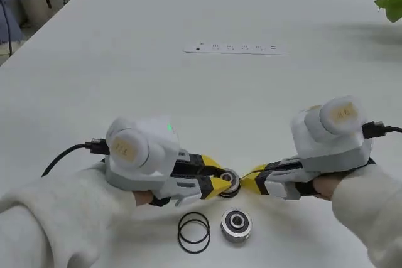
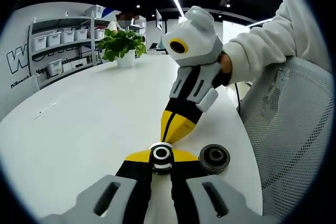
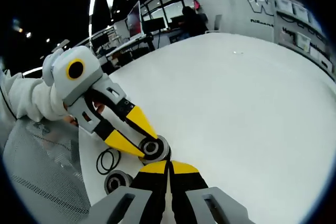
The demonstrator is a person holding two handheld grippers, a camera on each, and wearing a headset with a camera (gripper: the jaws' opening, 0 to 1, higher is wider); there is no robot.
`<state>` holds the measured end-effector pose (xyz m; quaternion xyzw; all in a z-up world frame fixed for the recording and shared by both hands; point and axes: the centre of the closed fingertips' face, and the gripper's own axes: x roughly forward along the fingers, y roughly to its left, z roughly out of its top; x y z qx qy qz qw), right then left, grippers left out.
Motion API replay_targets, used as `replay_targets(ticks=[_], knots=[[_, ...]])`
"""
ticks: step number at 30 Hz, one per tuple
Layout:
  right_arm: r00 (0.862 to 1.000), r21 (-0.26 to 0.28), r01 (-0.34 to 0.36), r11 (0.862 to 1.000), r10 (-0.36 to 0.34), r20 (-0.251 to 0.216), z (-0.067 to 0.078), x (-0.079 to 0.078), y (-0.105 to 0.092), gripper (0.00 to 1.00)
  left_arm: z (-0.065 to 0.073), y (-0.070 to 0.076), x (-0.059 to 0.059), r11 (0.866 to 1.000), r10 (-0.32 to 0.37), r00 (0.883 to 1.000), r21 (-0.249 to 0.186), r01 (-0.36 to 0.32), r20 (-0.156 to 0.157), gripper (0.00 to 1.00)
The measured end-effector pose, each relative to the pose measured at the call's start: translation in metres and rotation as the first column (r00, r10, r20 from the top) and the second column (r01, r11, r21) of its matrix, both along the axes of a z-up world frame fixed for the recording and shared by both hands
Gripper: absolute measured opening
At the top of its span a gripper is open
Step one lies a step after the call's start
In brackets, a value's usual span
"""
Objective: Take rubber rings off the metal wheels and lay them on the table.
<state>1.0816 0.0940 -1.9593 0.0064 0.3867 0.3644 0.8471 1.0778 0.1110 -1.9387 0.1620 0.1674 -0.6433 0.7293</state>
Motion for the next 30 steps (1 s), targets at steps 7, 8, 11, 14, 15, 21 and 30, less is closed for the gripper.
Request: replay_targets(ticks=[7, 8, 11, 14, 15, 21, 30], knots=[[0.982, 0.146, 0.15, 0.978, -0.13, -0.141, 0.002, -0.001, 0.0, 0.0, 0.0, 0.0, 0.0, 1.0, -0.003, 1.0, -0.002, 0.003, 0.003, 0.07], [0.98, 0.157, 0.159, 0.975, -0.136, -0.146, 0.003, 0.0, 0.0, 0.0, 0.0, 0.0, 0.0, 1.0, -0.003, 1.0, -0.003, 0.003, 0.003, 0.07], [0.972, 0.183, 0.19, 0.965, -0.158, -0.176, 0.007, -0.001, 0.001, 0.0, 0.0, 0.0, 0.001, 1.0, -0.002, 1.0, -0.009, 0.002, 0.002, 0.07], [0.97, 0.191, 0.196, 0.962, -0.162, -0.182, 0.009, -0.003, 0.003, 0.0, 0.0, 0.0, 0.001, 1.0, -0.002, 1.0, -0.014, 0.002, 0.001, 0.07], [0.97, 0.197, 0.196, 0.961, -0.16, -0.184, 0.009, -0.004, 0.002, 0.0, 0.0, 0.0, 0.001, 1.0, -0.003, 1.0, -0.013, 0.003, 0.002, 0.07], [0.971, 0.236, 0.196, 0.952, -0.154, -0.182, 0.015, -0.001, 0.006, 0.0, 0.0, 0.001, 0.002, 1.0, -0.001, 1.0, -0.012, 0.001, 0.0, 0.07], [0.974, 0.24, 0.182, 0.954, -0.142, -0.177, 0.017, -0.001, 0.01, 0.0, 0.0, 0.001, 0.002, 1.0, 0.001, 1.0, -0.008, -0.001, 0.002, 0.07]])
